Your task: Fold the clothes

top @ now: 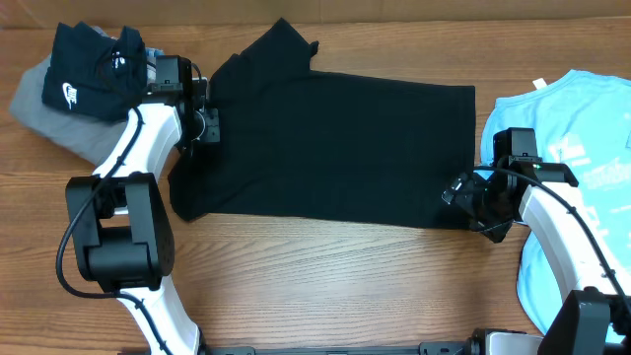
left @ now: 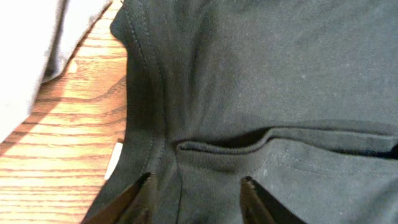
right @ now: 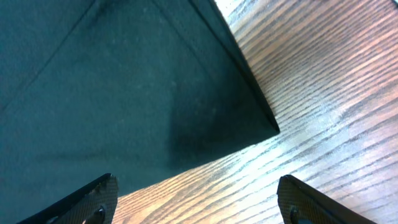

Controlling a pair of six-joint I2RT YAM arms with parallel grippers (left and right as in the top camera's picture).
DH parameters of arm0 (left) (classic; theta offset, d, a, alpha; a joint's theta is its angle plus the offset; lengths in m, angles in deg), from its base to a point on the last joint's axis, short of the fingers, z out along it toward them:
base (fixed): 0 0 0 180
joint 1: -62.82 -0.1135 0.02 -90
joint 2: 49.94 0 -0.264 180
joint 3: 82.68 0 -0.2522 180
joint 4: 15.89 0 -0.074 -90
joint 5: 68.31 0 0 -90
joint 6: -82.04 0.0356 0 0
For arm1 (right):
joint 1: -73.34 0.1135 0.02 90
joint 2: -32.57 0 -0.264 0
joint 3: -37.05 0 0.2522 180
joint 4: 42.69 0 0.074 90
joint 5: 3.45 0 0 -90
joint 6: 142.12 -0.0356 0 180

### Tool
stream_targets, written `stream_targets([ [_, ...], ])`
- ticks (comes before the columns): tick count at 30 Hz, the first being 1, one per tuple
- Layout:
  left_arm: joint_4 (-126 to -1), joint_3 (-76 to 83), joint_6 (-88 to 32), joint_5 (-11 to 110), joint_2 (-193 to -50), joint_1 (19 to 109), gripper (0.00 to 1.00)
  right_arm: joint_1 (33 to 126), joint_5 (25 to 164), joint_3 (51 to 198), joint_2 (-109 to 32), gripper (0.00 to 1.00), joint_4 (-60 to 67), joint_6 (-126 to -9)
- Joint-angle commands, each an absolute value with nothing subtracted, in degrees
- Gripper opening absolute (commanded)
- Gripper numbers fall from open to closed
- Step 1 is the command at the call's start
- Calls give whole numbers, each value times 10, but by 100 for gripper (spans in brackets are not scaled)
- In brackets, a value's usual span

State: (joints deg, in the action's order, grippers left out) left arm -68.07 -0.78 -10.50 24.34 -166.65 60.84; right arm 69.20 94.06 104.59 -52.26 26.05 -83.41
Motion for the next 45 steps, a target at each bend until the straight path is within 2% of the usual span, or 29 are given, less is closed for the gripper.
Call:
stream_targets([
  [1,-675,2,-96,236,-1692,611,49,689,944,1042,-525,85,259,-834],
  [2,-673,2,-96,236,-1696,611,47,689,944,1042,-525,85,259,-834],
  [7,-668,2,-96,236,-1699,611,16,689,944,1042,-525,85,261,-834],
  [9,-668,1,-96,239,-1699,610,5,689,944,1042,-525,85,261,-834],
  [10,-668,1,-96,242,-1698,610,4,689,944,1042,-525,85,261,-834],
  [24,-722,-58,-85,253,-1670,610,4,689,944,1042,-525,85,263,-834],
  [25,-720,-59,-85,252,-1670,609,16,689,944,1042,-525,85,263,-834],
  [26,-719,-58,-85,251,-1670,608,24,689,944,1042,-525,85,263,-834],
  [27,-717,-58,-85,251,-1671,608,24,689,944,1042,-525,85,263,-834],
  [28,-714,-56,-85,251,-1673,607,19,689,944,1042,-525,85,263,-834],
  [30,-711,-54,-85,251,-1678,607,19,689,944,1042,-525,85,263,-834],
  [31,-710,-53,-85,251,-1681,607,28,689,944,1042,-525,85,263,-834],
  [32,-709,-53,-85,251,-1685,607,48,689,944,1042,-525,85,263,-834],
  [33,-708,-53,-85,251,-1688,607,61,689,944,1042,-525,85,263,-834],
  [36,-703,-53,-83,251,-1701,606,66,689,944,1042,-525,85,263,-834],
  [38,-700,-53,-83,251,-1711,605,64,689,944,1042,-525,85,263,-834],
  [40,-698,-53,-83,255,-1717,605,56,689,944,1042,-525,85,263,-834],
  [43,-697,-53,-83,258,-1718,605,30,689,944,1042,-525,85,263,-834],
  [45,-694,-53,-83,260,-1718,605,22,689,944,1042,-525,85,262,-834],
])
